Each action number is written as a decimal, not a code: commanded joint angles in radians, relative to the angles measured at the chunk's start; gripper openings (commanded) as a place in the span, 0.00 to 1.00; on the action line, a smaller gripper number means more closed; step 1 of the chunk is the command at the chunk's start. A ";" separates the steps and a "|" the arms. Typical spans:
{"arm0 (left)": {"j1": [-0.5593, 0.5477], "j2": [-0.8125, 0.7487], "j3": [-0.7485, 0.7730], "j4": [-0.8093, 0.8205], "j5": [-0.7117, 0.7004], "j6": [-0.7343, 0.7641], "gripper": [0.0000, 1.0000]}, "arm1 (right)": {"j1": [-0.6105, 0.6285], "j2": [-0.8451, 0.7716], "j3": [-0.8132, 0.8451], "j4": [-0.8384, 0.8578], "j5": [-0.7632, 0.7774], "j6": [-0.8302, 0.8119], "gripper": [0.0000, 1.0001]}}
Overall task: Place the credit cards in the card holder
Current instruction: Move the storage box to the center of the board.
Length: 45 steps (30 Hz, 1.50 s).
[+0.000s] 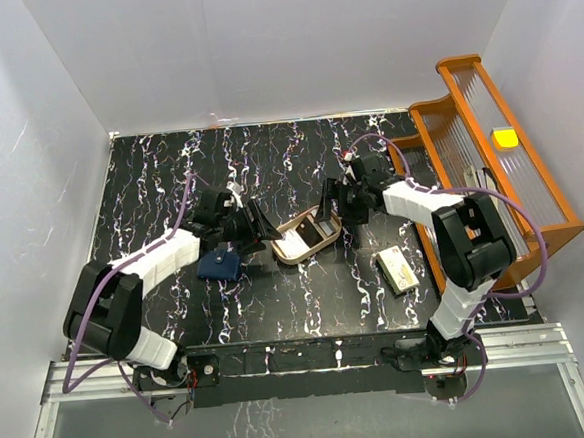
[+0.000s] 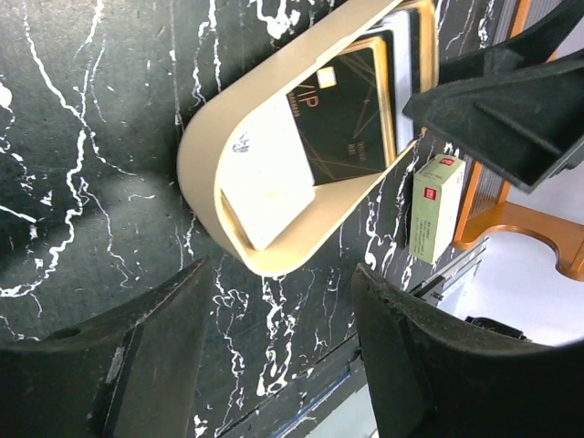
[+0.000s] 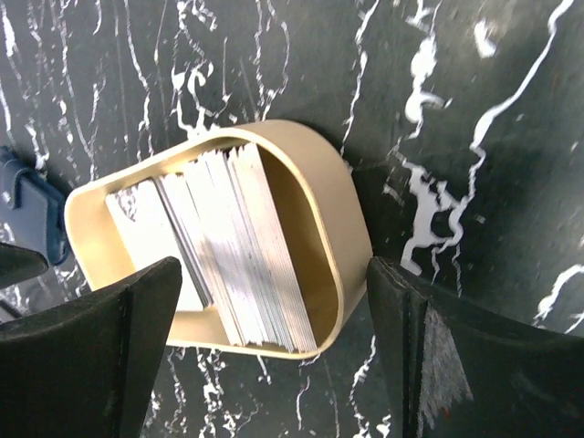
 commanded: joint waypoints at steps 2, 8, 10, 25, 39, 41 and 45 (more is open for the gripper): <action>-0.023 -0.046 0.092 -0.100 -0.022 -0.008 0.62 | 0.015 -0.113 -0.074 0.111 -0.080 0.073 0.79; -0.069 0.037 0.159 -0.130 -0.028 -0.015 0.68 | 0.022 -0.146 -0.067 0.018 0.033 0.018 0.81; -0.083 0.058 0.182 -0.154 -0.048 -0.003 0.70 | 0.022 -0.155 -0.042 -0.022 0.062 -0.006 0.84; -0.069 0.034 0.252 -0.337 -0.245 0.057 0.65 | 0.133 -0.168 0.128 -0.141 0.176 -0.067 0.91; -0.005 -0.019 0.135 -0.139 -0.029 -0.043 0.49 | 0.194 -0.055 0.258 -0.187 0.269 -0.123 0.98; -0.007 0.009 0.143 -0.141 -0.014 -0.044 0.54 | 0.193 -0.045 0.266 -0.187 0.263 -0.116 0.98; -0.006 0.005 0.188 -0.262 -0.116 0.020 0.61 | 0.196 -0.045 0.275 -0.187 0.207 -0.107 0.97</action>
